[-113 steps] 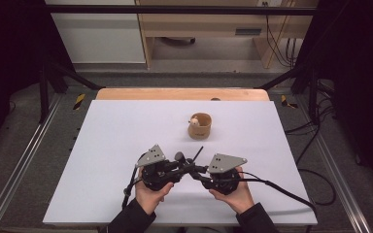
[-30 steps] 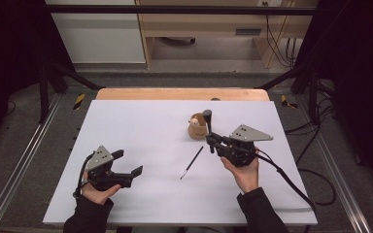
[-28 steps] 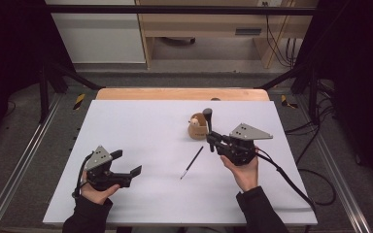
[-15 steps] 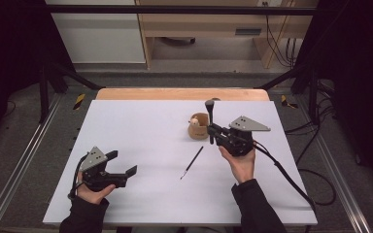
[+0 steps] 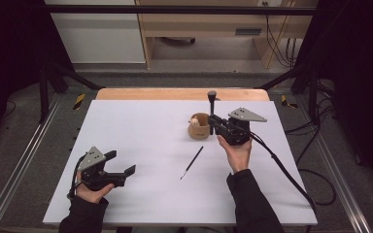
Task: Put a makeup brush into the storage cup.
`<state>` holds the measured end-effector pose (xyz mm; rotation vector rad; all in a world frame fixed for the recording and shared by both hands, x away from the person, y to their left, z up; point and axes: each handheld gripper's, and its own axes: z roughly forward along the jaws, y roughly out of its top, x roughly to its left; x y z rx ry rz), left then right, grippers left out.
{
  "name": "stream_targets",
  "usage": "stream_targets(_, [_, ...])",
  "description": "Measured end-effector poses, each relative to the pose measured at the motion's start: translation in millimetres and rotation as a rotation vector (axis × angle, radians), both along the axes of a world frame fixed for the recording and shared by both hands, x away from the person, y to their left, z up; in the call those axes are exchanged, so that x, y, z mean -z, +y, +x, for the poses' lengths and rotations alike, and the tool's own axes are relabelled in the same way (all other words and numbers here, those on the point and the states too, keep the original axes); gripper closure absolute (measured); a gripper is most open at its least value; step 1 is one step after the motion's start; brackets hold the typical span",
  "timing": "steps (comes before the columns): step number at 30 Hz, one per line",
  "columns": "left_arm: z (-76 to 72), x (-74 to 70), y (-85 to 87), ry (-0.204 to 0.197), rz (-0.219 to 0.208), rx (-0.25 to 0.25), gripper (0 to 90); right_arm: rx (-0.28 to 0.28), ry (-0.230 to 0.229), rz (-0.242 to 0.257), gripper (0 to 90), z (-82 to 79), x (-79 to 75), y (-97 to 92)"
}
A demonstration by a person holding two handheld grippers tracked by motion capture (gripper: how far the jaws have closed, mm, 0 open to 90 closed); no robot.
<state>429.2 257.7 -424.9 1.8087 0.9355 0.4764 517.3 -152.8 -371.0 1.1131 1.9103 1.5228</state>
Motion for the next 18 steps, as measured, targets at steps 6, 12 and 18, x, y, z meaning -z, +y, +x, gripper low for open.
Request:
stream_targets(6, [1.0, 0.9, 1.5, 0.001, -0.002, -0.003, 6.1, 0.015, 0.006, 0.003, 79.1, 11.2, 1.2, 0.2])
stream_targets(12, [1.7, 1.1, 3.0, -0.001, -0.003, -0.007, 6.1, 0.024, 0.007, 0.003, 79.2, 20.3, 1.9, 2.1])
stream_targets(18, [2.2, 1.3, 3.4, 0.0, -0.003, -0.009, 6.1, 0.035, 0.005, 0.005, 79.2, 27.1, 1.7, 3.7])
